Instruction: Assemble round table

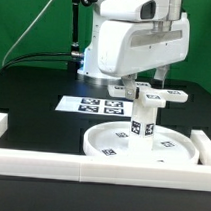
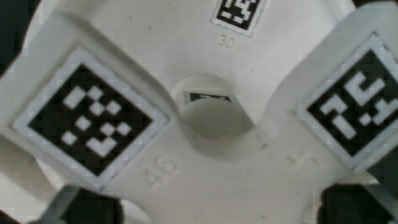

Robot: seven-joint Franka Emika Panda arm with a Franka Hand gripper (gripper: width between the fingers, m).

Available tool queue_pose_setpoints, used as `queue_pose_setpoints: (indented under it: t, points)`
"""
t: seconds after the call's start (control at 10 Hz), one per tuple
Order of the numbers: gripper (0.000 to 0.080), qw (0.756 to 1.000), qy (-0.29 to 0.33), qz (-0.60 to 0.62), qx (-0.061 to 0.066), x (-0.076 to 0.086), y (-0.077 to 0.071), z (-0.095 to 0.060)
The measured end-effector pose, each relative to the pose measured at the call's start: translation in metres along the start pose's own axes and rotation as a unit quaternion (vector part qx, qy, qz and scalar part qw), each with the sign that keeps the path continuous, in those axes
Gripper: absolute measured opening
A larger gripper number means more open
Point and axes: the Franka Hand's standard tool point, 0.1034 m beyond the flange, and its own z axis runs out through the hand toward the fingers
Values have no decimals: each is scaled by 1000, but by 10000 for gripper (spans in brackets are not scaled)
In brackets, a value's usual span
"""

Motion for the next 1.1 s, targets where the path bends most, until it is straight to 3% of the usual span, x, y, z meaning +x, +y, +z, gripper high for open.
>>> queue_pose_setpoints:
  t: [0.4,0.7,1.0,1.1]
  points:
    - [439,999,0,43,0,0,0,0]
    - [439,977,8,212,6,-1,-2,0]
    - [440,910,25,412,20,1,-6,0]
    - [440,878,32,477,21,2,-5,0]
